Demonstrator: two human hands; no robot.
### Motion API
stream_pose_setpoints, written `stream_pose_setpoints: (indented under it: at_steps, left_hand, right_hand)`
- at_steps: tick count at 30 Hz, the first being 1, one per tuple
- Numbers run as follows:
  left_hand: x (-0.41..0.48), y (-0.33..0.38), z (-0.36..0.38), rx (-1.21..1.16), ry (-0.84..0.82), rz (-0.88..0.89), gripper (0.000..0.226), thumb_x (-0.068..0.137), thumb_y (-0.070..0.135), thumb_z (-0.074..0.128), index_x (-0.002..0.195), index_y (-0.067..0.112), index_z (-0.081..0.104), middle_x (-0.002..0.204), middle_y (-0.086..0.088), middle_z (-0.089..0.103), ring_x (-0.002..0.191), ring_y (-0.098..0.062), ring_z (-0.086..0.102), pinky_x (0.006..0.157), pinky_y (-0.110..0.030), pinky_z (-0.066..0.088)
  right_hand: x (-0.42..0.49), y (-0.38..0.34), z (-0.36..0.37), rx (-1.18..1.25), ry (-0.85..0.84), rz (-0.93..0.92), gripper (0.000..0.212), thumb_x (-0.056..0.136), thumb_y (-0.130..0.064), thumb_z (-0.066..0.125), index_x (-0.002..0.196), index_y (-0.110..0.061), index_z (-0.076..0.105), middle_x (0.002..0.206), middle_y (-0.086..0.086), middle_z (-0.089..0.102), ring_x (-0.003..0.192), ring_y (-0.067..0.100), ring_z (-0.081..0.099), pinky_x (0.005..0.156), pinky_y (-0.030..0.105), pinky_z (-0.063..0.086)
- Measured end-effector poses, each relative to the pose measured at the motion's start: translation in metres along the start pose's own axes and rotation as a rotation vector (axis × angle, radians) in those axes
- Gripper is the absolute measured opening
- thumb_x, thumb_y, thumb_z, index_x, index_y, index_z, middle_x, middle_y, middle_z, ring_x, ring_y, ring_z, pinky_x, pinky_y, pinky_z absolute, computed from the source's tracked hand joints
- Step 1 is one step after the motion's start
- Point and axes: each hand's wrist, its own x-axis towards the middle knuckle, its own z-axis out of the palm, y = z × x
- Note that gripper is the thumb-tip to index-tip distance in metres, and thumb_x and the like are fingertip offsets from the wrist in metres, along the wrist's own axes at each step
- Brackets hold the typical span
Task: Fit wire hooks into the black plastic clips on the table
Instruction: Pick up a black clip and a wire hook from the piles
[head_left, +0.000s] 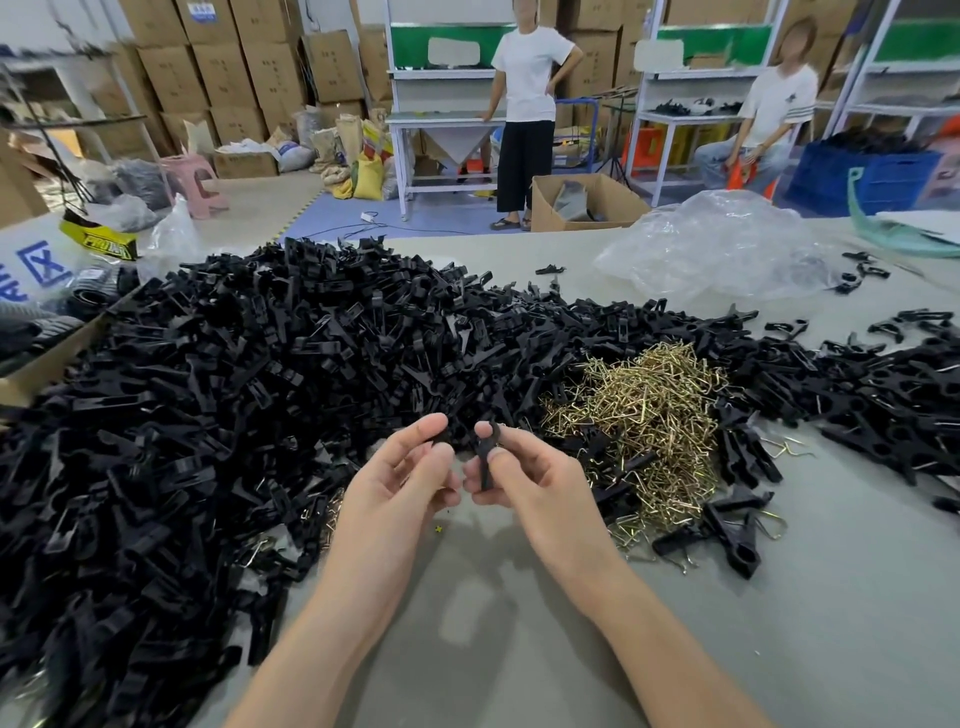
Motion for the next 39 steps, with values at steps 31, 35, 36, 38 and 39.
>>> stream_pose_setpoints:
  at_steps: [31,35,36,38,39]
  left_hand:
    - [-0.01,0.009,0.009,0.407,0.049,0.147,0.023,0.094,0.013,0.066,0.112,0.027,0.065,0.097,0.013,0.074,0.077,0.005,0.064,0.073,-0.007,0.046]
    - [-0.011,0.009,0.01,0.443,0.055,0.163,0.022,0.094,0.013,0.065,0.112,0.026,0.067,0.091,0.015,0.073,0.074,0.005,0.064,0.07,-0.006,0.045]
    - [-0.012,0.009,0.009,0.458,0.056,0.168,0.022,0.094,0.013,0.065,0.112,0.027,0.067,0.09,0.015,0.073,0.074,0.004,0.064,0.07,-0.005,0.045]
    - [-0.012,0.01,0.008,0.485,0.059,0.174,0.022,0.095,0.015,0.066,0.112,0.028,0.07,0.089,0.014,0.073,0.074,0.004,0.064,0.069,-0.005,0.044]
    - [-0.012,0.01,0.007,0.492,0.06,0.175,0.022,0.095,0.016,0.066,0.112,0.028,0.07,0.09,0.014,0.073,0.075,0.003,0.064,0.069,-0.005,0.044]
  right_hand:
    - [-0.005,-0.011,0.0,-0.024,-0.035,-0.036,0.029,0.1,-0.006,0.058,0.111,-0.029,0.073,0.095,-0.009,0.077,0.088,0.007,0.069,0.08,0.022,0.056]
    - [-0.006,-0.011,0.0,-0.05,-0.052,-0.064,0.038,0.1,-0.008,0.06,0.101,-0.042,0.077,0.1,-0.01,0.077,0.09,0.006,0.069,0.079,0.021,0.055]
    - [-0.006,-0.012,0.0,-0.058,-0.062,-0.07,0.041,0.1,-0.01,0.06,0.101,-0.047,0.076,0.101,-0.011,0.077,0.09,0.007,0.07,0.079,0.021,0.055]
    - [-0.007,-0.013,-0.001,-0.079,-0.093,-0.08,0.043,0.101,-0.012,0.059,0.102,-0.051,0.075,0.103,-0.009,0.076,0.091,0.007,0.07,0.081,0.022,0.056]
    - [-0.006,-0.013,-0.001,-0.087,-0.11,-0.079,0.043,0.101,-0.012,0.058,0.103,-0.052,0.074,0.104,-0.008,0.076,0.091,0.008,0.07,0.082,0.023,0.056]
